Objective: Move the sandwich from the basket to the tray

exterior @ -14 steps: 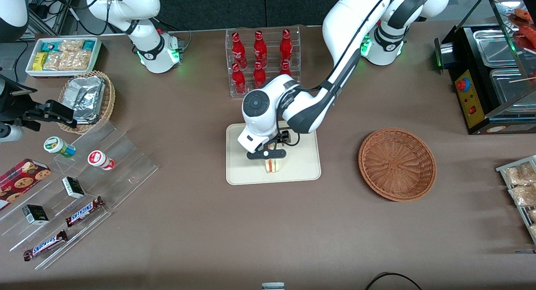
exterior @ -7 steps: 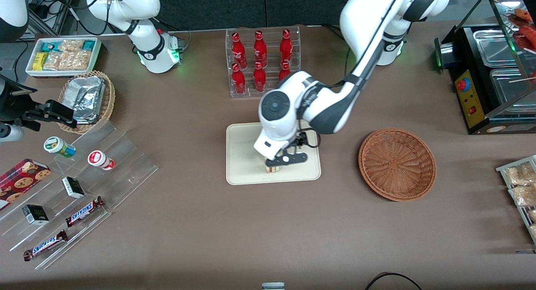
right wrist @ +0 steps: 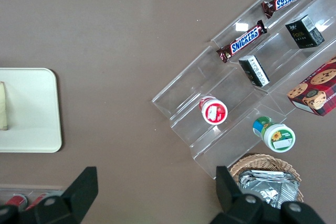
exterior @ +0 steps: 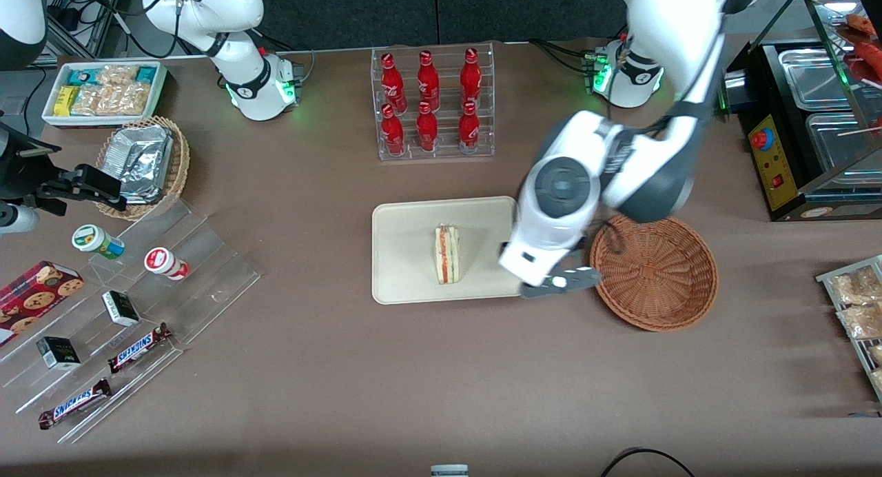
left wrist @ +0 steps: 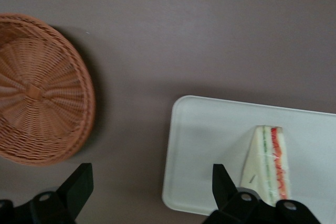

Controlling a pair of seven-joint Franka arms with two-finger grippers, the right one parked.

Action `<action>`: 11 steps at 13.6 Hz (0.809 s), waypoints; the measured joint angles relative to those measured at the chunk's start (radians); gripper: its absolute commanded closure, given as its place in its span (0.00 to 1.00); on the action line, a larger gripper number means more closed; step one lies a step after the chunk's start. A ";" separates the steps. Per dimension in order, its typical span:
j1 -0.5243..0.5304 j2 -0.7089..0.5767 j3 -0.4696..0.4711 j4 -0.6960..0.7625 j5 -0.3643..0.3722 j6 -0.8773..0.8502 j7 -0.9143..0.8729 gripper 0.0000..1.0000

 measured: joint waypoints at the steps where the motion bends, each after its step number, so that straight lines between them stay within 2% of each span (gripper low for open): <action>1: 0.034 -0.024 0.000 -0.017 -0.015 -0.008 0.049 0.00; 6: 0.193 -0.155 0.001 -0.150 -0.062 -0.021 0.272 0.00; 11: 0.286 -0.306 0.001 -0.301 -0.078 -0.028 0.400 0.00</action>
